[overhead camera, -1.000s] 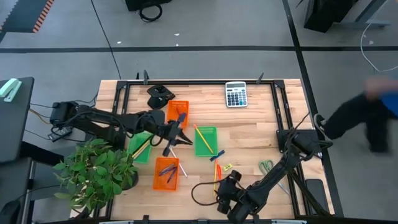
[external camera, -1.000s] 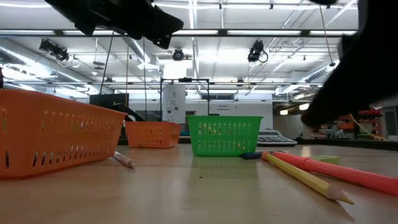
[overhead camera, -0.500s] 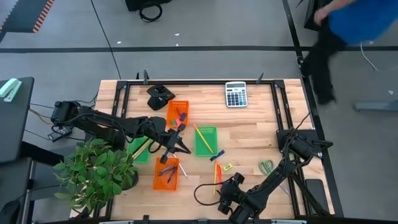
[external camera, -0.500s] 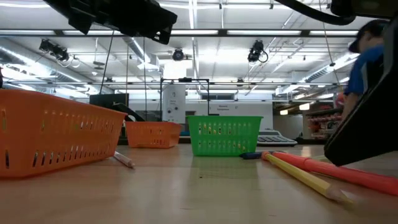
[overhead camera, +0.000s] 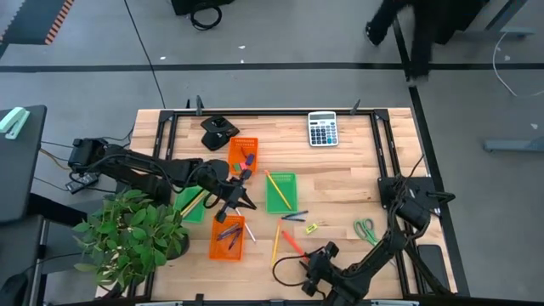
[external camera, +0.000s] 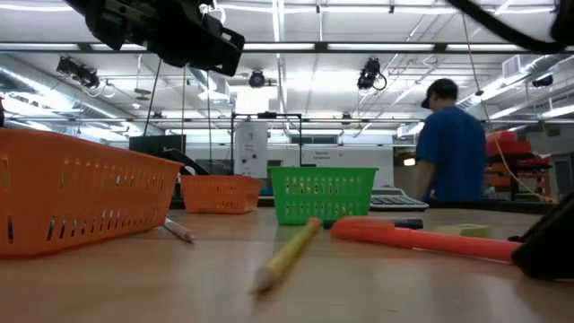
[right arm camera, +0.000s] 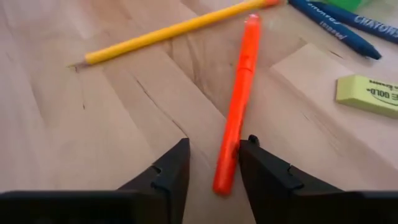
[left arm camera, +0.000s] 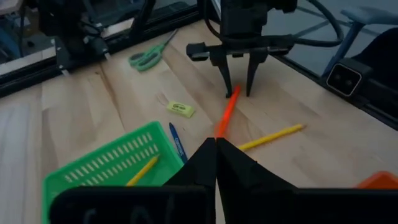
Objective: Sort crayons/erasers/pens/pencils in bins
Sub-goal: Put the orange pen into the left green basket
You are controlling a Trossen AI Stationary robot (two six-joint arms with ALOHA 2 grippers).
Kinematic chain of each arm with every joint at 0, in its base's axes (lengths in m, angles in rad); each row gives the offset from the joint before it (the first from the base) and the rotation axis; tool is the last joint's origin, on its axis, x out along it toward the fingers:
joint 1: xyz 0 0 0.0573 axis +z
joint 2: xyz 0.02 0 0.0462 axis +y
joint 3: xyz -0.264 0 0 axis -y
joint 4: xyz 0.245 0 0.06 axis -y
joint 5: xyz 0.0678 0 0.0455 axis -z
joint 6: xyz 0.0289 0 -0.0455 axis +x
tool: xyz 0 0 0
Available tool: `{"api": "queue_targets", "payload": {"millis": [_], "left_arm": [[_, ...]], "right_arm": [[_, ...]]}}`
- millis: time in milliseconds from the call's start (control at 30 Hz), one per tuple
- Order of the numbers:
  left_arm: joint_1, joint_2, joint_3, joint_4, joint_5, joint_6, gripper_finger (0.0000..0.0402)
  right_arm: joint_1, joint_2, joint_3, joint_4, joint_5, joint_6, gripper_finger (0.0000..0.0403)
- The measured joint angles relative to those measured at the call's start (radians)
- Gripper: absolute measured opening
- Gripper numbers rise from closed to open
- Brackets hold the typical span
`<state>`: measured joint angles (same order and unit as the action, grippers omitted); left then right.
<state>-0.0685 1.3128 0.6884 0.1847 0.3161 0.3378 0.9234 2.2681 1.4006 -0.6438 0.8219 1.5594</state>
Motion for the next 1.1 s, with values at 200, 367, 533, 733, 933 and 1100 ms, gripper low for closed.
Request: {"api": "queue_targets", "payload": {"millis": [200,367,533,733,933,1100], "left_arm": [[0.000,0.000,0.000,0.003,-0.001,0.000,0.0020],[0.000,0.000,0.000,0.013,-0.008,0.035,0.0022],[0.000,0.000,0.000,0.033,-0.009,0.009,0.0012],[0.000,0.000,0.000,0.028,-0.009,-0.050,0.0020],[-0.002,0.000,0.000,0.026,-0.010,-0.119,0.0025],[-0.004,0.000,0.000,0.026,-0.026,-0.166,0.0015]], "right_arm": [[0.024,-0.047,-0.004,-0.100,-0.035,0.024,0.0120],[0.024,-0.053,-0.004,-0.116,-0.046,0.006,0.0079],[0.026,-0.053,-0.004,-0.112,-0.049,-0.064,0.0049],[0.032,-0.089,-0.003,-0.113,-0.147,-0.163,0.0067],[0.043,-0.227,-0.002,-0.149,-0.162,-0.205,0.0121],[0.040,-0.274,-0.002,-0.163,0.007,-0.288,0.0159]]}}
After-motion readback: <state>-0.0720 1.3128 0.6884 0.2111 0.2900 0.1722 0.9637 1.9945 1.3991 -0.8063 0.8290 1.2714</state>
